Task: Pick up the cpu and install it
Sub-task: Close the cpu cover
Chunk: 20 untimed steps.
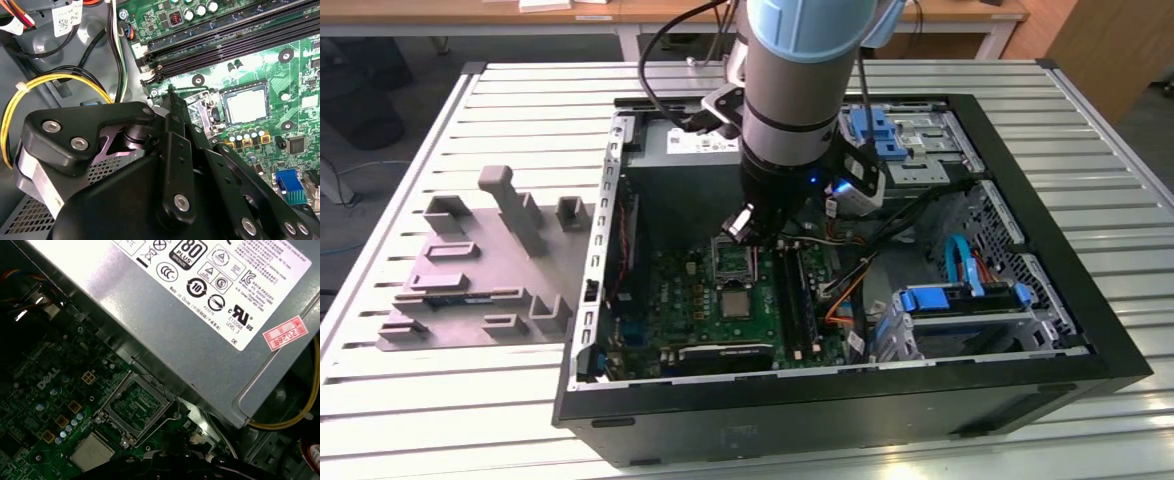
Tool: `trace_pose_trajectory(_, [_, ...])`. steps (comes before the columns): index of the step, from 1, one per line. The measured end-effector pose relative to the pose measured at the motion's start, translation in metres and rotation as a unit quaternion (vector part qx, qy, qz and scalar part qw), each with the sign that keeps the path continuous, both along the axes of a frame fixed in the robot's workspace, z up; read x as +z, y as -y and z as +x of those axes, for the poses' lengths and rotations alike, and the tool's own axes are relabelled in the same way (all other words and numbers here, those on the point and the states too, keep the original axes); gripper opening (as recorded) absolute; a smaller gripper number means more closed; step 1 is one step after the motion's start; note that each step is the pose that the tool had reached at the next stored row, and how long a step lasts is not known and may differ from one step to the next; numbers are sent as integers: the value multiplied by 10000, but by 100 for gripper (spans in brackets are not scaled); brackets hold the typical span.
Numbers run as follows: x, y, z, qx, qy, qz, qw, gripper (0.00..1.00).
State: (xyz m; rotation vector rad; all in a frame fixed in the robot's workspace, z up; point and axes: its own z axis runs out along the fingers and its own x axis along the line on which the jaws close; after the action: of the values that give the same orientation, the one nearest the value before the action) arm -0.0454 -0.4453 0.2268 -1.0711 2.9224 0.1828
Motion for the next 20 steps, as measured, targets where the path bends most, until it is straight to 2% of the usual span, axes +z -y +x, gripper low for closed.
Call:
trace_pose_trajectory(1, [-1,0,0,0,0,7,10000,11])
trace_pose_trajectory(2, [-3,0,1,2,1,60,10000,11])
trace_pose_trajectory(4, [-2,0,0,13,0,237,9997,11])
trace_pose_trajectory(5, [-3,0,1,27,0,308,9995,11])
trace_pose_trajectory(6, [-7,0,3,50,-1,329,9994,11])
trace_pose_trajectory(12, [-23,0,14,415,-9,328,9986,11])
trace_pose_trajectory(15, [-33,-3,17,446,18,328,9985,11])
trace_pose_trajectory(20, [-55,-22,24,446,21,333,9984,11])
